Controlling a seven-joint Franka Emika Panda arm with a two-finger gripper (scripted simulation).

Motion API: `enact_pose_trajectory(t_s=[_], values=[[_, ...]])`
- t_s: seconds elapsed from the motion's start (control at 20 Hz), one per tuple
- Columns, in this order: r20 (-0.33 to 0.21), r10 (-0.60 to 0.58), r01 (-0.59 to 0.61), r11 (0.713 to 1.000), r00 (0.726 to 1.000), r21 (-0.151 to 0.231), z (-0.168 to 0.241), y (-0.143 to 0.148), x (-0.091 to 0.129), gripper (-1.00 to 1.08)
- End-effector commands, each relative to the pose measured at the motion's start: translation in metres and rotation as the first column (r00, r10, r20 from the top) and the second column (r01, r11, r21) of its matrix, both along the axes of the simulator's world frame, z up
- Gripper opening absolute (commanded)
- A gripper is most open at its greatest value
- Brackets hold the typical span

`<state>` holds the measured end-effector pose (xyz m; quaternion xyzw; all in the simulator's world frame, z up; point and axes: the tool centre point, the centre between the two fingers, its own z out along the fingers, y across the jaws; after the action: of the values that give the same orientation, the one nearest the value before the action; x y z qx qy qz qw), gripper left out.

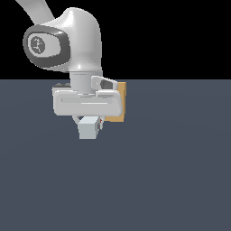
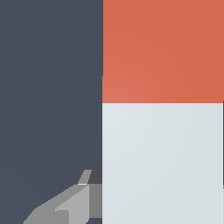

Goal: Insert the peg into the horizontal hole in a box.

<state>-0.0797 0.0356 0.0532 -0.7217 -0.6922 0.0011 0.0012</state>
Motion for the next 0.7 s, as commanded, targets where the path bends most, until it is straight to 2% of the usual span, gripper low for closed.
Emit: enact_pose_trajectory(t_s=[0.0, 0.35, 0.65], values=[[0.004, -0.032, 0.032, 1.0, 0.999, 0.0, 0.004, 0.011, 0.0, -1.0], [0.003, -0.083, 0.083, 0.997, 0.997, 0.0, 0.009, 0.031, 0.0, -1.0], [0.003, -0.097, 0.097, 0.995, 0.995, 0.0, 0.01, 0.036, 0.0, -1.0]])
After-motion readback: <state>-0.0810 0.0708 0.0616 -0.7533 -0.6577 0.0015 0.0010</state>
